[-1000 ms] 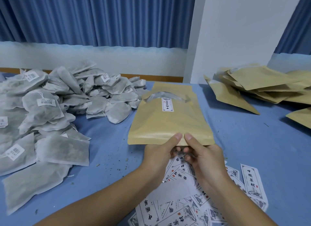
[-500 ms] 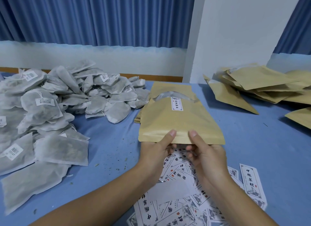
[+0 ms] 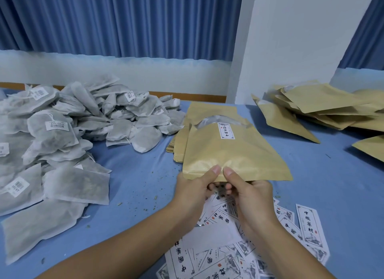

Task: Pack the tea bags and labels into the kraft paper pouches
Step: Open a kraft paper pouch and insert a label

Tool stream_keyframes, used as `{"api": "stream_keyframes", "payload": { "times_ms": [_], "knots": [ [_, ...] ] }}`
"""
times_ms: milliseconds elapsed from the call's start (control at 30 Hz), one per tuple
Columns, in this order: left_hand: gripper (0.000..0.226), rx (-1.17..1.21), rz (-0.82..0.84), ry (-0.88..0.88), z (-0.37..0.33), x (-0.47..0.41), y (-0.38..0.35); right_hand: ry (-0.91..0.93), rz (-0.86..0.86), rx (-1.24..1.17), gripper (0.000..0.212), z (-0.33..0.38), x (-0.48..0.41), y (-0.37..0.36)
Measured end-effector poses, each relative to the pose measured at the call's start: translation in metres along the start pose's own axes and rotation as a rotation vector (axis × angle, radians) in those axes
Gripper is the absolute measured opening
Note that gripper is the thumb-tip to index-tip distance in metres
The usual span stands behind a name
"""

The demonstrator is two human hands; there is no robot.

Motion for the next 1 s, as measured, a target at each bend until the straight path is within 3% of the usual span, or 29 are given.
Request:
{"api": "stream_keyframes", "payload": {
  "times_ms": [100,267,433,533,700,833,933,1000],
  "knots": [
    [0.019,-0.003,-0.009,-0.027,-0.003,0.001,0.0,0.022,-0.012,-0.046,0.01,0.002,0.0,0.0],
    [0.038,-0.066,-0.005,-0.078,-0.01,0.005,0.0,-0.012,-0.058,-0.11,0.013,0.005,-0.007,0.007],
    [0.044,-0.074,0.023,-0.065,-0.013,0.005,-0.001,-0.109,0.138,-0.096,0.023,-0.002,0.005,-0.009],
    [0.048,-0.072,0.058,-0.051,-0.013,0.007,-0.001,-0.092,0.168,-0.05,0.021,-0.002,0.007,-0.012],
    [0.038,-0.066,0.011,-0.019,-0.011,0.006,-0.003,-0.112,0.084,-0.011,0.033,0.006,-0.004,-0.005],
    [0.032,-0.075,0.014,0.045,-0.005,0.003,-0.002,-0.102,-0.138,-0.109,0.018,0.02,-0.025,0.025],
    [0.018,-0.061,0.037,0.113,-0.002,0.0,0.0,-0.134,-0.113,-0.151,0.018,0.017,-0.031,0.032],
    [0.017,0.091,0.074,0.18,-0.004,-0.002,-0.003,-0.131,-0.109,-0.158,0.022,0.014,-0.031,0.029]
  ]
}}
Point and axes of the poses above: each hand's wrist, its own x-axis away from the middle knuckle, its own y-axis out of the back of the hand, z = x × y, the point moved 6 cm from there along -x, towards the middle knuckle, and after that the axes turned 13 degrees about -z, right-handed, at the moved point
